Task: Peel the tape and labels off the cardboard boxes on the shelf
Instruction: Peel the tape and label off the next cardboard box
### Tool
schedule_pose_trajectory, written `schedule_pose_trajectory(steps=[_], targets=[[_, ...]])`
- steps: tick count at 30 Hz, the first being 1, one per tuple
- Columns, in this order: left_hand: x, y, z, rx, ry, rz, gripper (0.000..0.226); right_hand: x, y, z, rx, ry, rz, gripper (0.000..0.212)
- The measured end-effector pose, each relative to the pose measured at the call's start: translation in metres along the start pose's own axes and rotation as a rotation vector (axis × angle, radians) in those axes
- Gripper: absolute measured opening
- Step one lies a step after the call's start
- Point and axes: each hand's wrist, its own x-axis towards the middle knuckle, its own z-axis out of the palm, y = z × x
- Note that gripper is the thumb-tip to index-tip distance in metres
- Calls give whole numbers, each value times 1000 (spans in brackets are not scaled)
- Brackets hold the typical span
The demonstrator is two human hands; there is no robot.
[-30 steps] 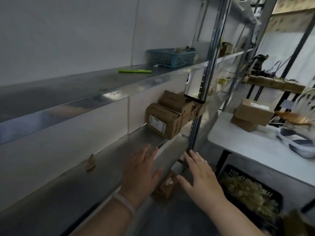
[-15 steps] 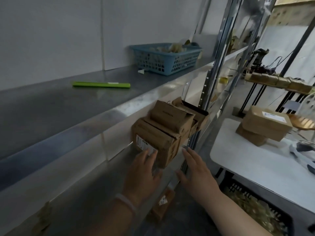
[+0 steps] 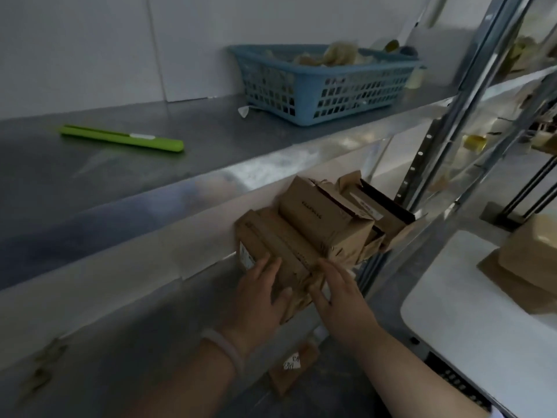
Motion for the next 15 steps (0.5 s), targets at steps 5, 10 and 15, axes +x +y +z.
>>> schedule_pose_trajectory(steps=[5, 10, 15], targets=[[-1, 3, 7, 5, 112, -150, 85, 19, 16, -2, 198, 39, -53, 32], [-7, 10, -2, 32, 258, -327, 80, 36, 10, 12, 417, -195, -44, 34], [-19, 12, -12, 267, 184, -408, 100, 38, -1, 24, 628, -333, -45, 39]])
